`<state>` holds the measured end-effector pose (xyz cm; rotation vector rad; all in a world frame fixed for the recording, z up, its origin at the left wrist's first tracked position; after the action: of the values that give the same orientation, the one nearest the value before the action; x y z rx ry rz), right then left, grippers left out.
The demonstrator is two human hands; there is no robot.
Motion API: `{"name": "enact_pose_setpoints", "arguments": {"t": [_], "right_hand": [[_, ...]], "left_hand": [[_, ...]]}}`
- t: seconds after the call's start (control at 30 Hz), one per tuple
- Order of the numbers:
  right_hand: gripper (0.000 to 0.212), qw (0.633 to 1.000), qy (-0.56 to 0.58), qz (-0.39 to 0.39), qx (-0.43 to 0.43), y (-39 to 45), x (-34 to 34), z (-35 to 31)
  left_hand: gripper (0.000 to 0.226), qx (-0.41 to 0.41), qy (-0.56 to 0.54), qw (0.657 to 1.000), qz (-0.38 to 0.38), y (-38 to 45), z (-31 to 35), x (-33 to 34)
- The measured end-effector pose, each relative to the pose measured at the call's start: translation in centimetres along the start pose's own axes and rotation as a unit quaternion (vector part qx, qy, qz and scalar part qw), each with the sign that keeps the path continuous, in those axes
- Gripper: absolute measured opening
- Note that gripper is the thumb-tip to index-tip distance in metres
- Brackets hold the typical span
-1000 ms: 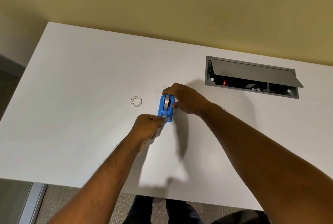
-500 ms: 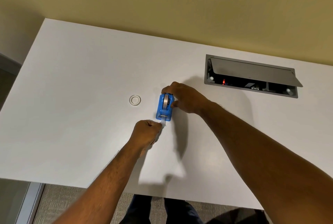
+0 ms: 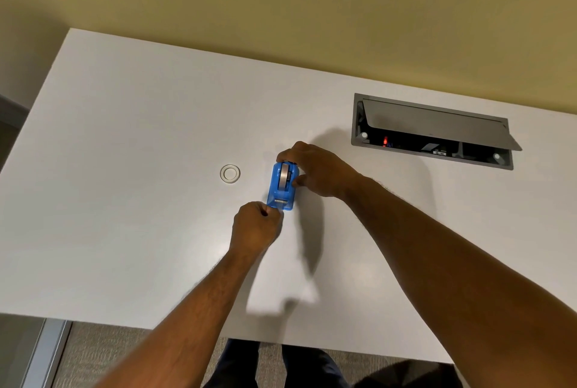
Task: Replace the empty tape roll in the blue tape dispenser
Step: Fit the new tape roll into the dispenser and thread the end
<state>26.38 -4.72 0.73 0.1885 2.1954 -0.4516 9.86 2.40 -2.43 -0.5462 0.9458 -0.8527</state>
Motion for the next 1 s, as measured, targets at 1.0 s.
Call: {"name": "enact_pose_setpoints", "arguments": {"t": [1.0], "right_hand": [[0.057,1.0,0.001,-0.004,-0.005,-0.1,-0.2,-0.2]], "left_hand": [[0.035,0.147,0.032,0.988,0.026,1.4,-0.8,0.3]]}}
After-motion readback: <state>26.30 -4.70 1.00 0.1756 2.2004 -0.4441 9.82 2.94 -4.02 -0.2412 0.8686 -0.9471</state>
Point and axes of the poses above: each hand's wrist, its own y-axis towards the middle knuckle, its own x-axis out of the palm, z = x × y, the point moved 8 cm from there along y, towards the middle knuckle, and after that the axes turned 13 degrees about -x, right-handed, at the moved point
